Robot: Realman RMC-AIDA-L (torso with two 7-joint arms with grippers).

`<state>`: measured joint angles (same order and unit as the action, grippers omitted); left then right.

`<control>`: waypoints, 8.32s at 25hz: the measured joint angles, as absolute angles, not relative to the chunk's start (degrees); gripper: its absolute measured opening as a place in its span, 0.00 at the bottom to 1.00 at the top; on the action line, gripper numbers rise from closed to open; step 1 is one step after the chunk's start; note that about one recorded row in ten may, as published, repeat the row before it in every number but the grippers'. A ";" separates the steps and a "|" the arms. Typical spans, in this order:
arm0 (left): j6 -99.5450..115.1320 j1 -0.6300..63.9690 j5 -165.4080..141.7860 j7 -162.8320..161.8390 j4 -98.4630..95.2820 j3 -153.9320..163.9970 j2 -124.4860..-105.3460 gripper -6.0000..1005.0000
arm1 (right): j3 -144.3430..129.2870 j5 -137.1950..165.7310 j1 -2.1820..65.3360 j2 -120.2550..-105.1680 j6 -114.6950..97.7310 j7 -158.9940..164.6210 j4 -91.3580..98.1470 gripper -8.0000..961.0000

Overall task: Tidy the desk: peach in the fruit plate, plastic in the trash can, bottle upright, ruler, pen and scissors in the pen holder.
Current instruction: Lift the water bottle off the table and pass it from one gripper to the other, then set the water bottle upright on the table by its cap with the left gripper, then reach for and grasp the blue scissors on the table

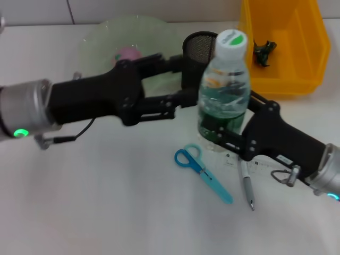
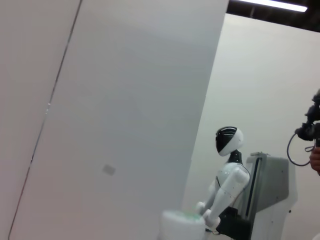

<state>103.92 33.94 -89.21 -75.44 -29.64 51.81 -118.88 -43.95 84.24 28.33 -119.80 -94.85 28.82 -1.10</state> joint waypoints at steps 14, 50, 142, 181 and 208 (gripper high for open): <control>95.88 38.83 -87.13 -70.25 -25.93 54.56 -119.18 0.80 | -44.04 85.20 32.31 -119.89 -93.39 28.58 -4.46 0.74; 95.89 36.96 -79.44 -67.58 -25.35 53.95 -118.79 0.44 | -40.35 84.70 29.25 -119.63 -91.05 30.41 -4.17 0.74; 99.07 16.68 -84.66 -54.38 -18.46 51.59 -113.49 0.86 | -99.02 146.51 33.34 -119.81 -102.38 169.02 95.69 0.70; 98.18 16.03 -84.64 -52.64 -18.42 51.59 -114.34 0.86 | -106.21 143.23 41.82 -119.88 -84.95 169.47 72.56 0.34; 98.75 16.41 -84.63 -53.15 -18.45 51.59 -114.32 0.86 | -86.58 131.73 42.50 -119.27 -100.64 165.14 75.83 0.43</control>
